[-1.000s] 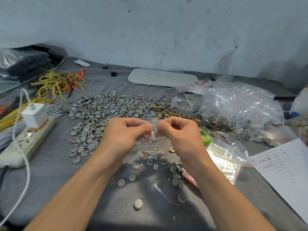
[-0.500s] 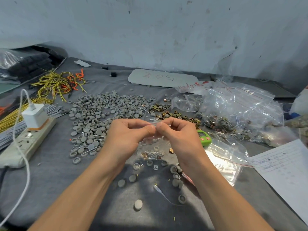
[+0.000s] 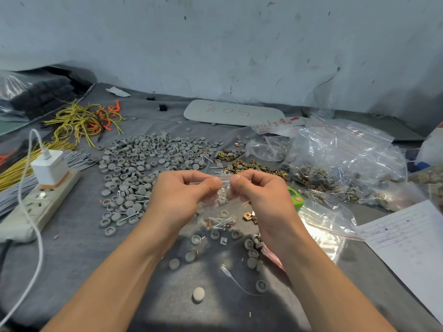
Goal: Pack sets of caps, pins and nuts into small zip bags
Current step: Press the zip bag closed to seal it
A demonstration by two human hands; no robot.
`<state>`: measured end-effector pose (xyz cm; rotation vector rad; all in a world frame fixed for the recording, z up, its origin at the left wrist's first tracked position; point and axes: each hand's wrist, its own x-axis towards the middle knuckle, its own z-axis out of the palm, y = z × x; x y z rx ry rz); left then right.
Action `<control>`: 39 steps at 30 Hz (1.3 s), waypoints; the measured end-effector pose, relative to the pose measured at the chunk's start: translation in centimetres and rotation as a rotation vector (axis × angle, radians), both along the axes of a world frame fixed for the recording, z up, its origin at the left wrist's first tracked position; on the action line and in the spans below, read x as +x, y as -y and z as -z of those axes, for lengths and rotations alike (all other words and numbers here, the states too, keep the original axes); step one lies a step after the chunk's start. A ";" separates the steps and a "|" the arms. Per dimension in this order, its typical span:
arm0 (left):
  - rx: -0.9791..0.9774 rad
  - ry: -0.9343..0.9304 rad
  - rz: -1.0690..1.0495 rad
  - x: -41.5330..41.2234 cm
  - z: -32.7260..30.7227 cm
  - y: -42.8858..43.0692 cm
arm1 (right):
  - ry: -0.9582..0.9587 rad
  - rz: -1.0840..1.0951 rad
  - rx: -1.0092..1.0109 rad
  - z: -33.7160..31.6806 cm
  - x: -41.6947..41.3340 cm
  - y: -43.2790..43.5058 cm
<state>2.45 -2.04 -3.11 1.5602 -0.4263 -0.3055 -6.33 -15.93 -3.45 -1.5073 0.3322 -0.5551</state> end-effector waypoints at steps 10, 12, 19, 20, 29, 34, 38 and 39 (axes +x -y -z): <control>0.020 -0.014 0.028 0.0 -0.2 -0.3 | -0.091 -0.058 0.139 -0.8 -1.0 0.8; 0.027 -0.024 0.039 0.0 -0.3 -0.4 | -0.097 -0.040 0.148 -0.7 -0.9 0.9; -0.032 -0.059 0.008 0.4 -0.4 -0.2 | -0.079 -0.028 0.231 -0.4 -0.5 0.7; -0.025 -0.059 0.010 0.4 -0.3 -0.3 | -0.081 -0.022 0.255 -0.4 -0.5 0.8; -0.050 -0.054 -0.016 0.5 0.3 0.1 | -0.108 -0.098 0.151 0.1 -0.5 0.8; -0.183 -0.149 0.064 -0.1 0.0 0.6 | -0.237 -0.170 -0.069 1.2 0.0 -0.2; 0.044 -0.095 0.254 -0.7 0.1 0.6 | -0.067 -0.012 0.129 0.8 0.0 0.6; 0.093 -0.093 0.276 -1.0 0.3 0.9 | -0.033 0.002 0.172 0.6 -0.2 0.9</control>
